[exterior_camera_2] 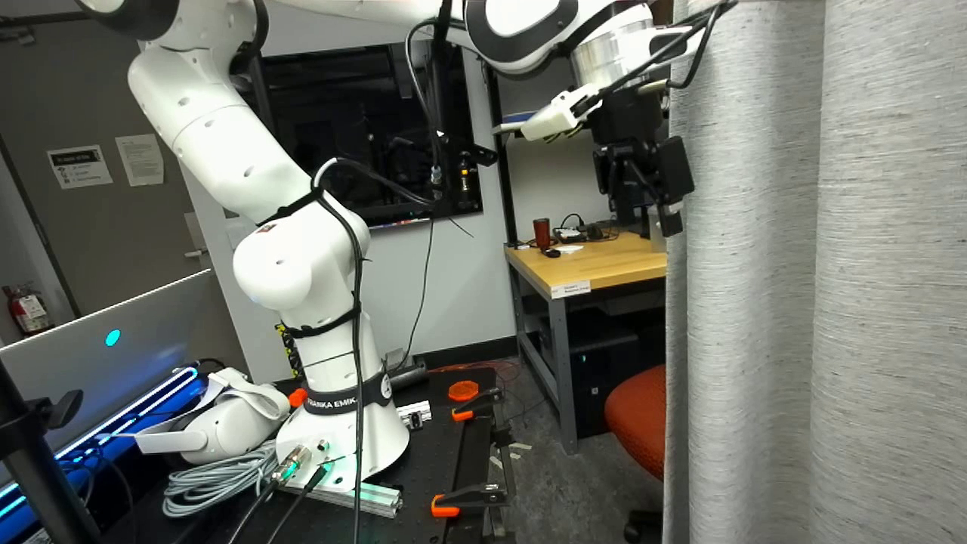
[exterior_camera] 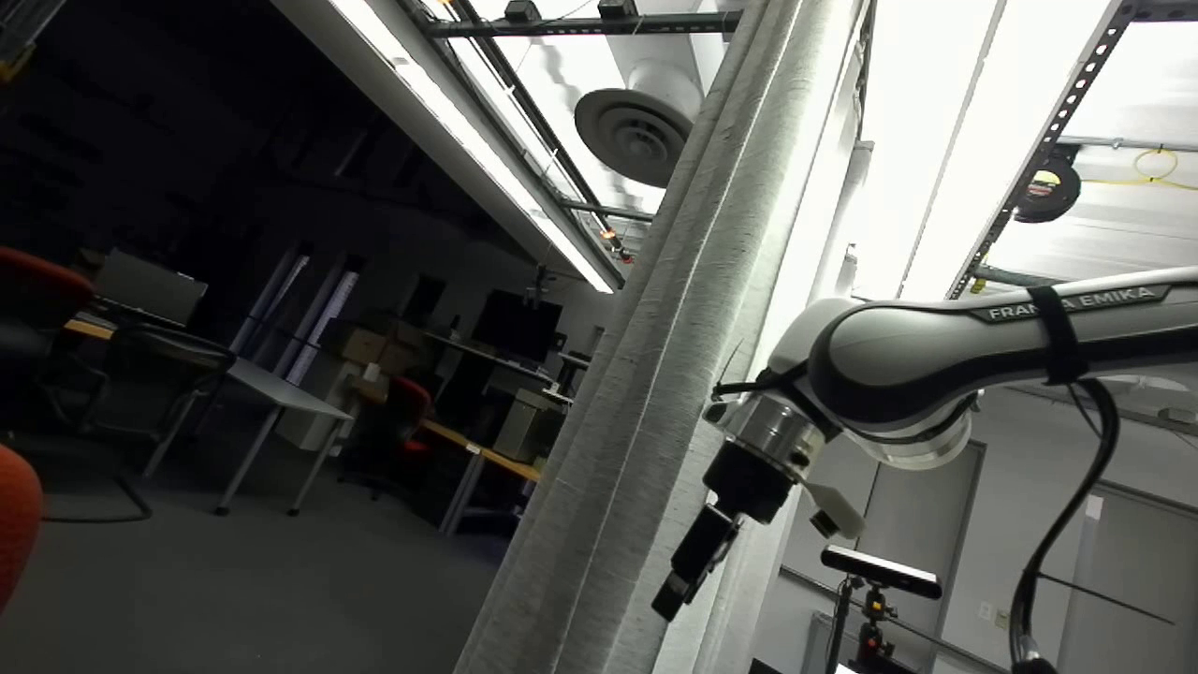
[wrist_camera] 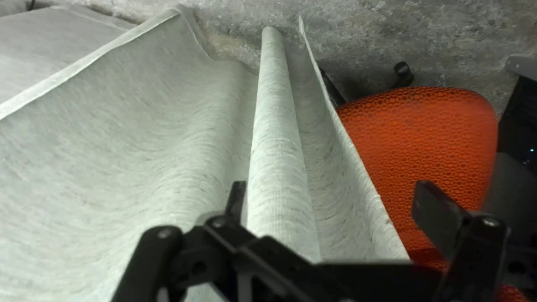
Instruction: Draw the curtain
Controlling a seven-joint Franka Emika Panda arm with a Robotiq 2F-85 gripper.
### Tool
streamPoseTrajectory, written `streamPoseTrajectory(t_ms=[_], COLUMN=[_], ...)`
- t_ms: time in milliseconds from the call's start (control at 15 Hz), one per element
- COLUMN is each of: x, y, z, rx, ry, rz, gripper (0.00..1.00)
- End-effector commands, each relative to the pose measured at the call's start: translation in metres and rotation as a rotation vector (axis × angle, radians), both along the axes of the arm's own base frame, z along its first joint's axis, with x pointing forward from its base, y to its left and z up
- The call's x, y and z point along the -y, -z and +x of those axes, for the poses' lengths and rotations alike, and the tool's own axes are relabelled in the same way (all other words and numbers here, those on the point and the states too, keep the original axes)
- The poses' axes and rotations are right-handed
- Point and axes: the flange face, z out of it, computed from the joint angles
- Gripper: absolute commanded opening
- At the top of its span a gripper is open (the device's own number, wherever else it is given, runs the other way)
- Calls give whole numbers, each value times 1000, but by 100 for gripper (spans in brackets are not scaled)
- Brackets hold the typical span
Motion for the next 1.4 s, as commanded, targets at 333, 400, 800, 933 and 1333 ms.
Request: streamPoseTrajectory(t_ms=[333, 400, 800, 933, 1333], x=[-26, -25, -18, -18, -20], y=[-118, -136, -167, -160, -158], z=[-43, -52, -65, -61, -58], rx=[322, 364, 422, 404, 412], ry=[-225, -237, -223, -225, -227], rz=[-140, -156, -168, -166, -170], gripper=[100, 100, 100, 100, 100])
